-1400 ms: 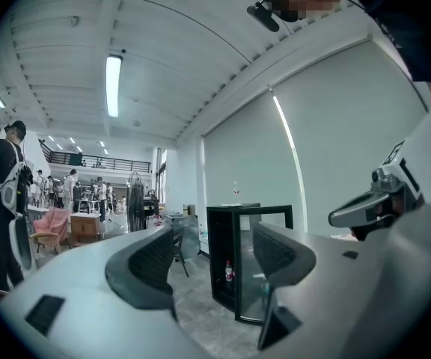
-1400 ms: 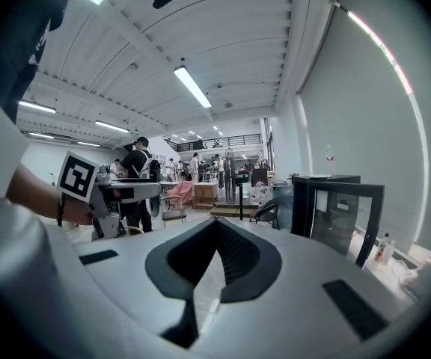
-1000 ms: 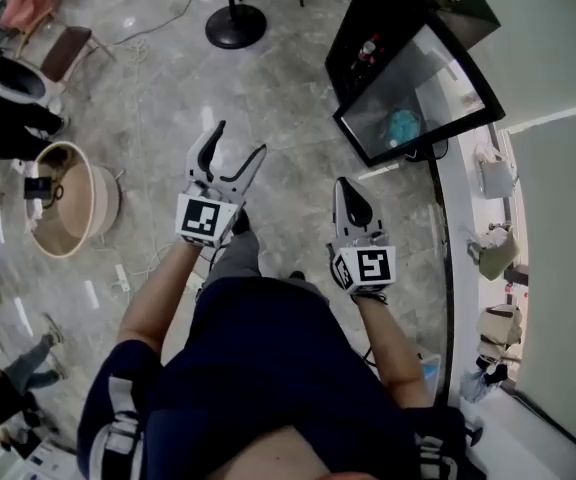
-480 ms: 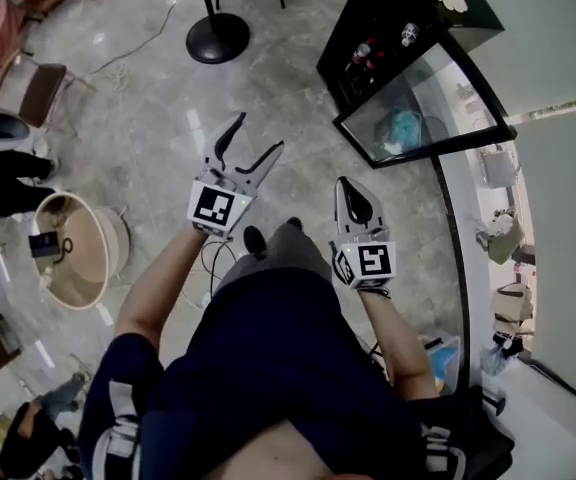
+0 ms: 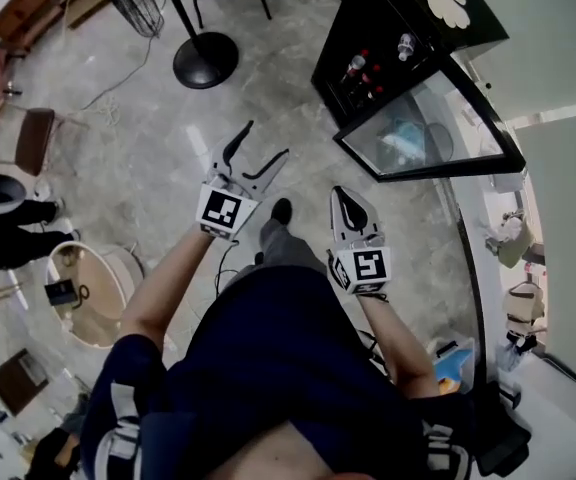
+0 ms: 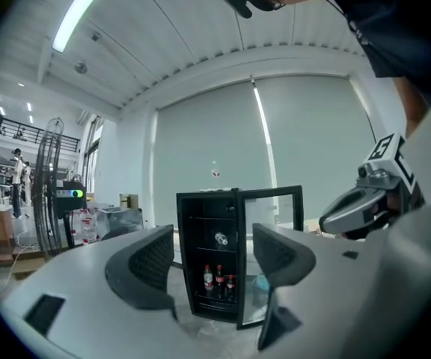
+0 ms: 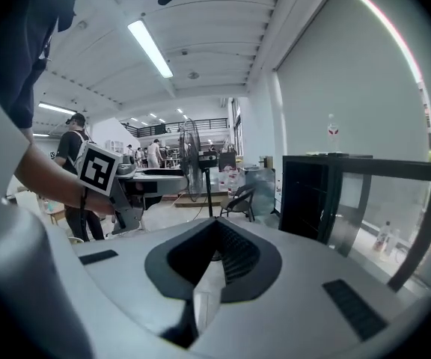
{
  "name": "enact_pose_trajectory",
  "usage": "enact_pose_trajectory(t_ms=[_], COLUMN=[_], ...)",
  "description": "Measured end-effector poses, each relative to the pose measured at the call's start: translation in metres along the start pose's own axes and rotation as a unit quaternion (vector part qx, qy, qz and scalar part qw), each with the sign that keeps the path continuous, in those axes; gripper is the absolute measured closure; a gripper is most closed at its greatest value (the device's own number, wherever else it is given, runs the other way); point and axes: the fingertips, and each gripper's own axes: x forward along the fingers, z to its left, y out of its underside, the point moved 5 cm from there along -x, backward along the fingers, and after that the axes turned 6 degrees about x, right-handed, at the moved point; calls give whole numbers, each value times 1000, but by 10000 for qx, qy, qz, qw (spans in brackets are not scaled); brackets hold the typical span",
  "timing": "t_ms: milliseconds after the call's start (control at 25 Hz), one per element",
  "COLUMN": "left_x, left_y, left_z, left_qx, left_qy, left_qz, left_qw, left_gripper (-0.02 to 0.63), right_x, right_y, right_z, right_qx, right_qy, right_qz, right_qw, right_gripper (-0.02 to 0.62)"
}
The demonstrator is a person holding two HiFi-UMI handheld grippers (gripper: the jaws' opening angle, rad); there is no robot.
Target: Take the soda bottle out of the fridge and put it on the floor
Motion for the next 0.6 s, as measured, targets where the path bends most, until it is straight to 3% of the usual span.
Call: enact_pose_trajectory(t_ms=[320,600], left_x=[105,173], left_y=[8,32], left_z=[40,46], left_qx=[230,370], left_qy=[500,1151], left_qz=[93,222], left_qw=[9984,9924], left_gripper=[282,282], right_x=[63,89], right_y=[-13,-10], right_z=[-48,-73], right_qx=[157,293], right_qy=[270,900], right_qz=[72,34], right_qw=[9995,9955], right_gripper=[577,577])
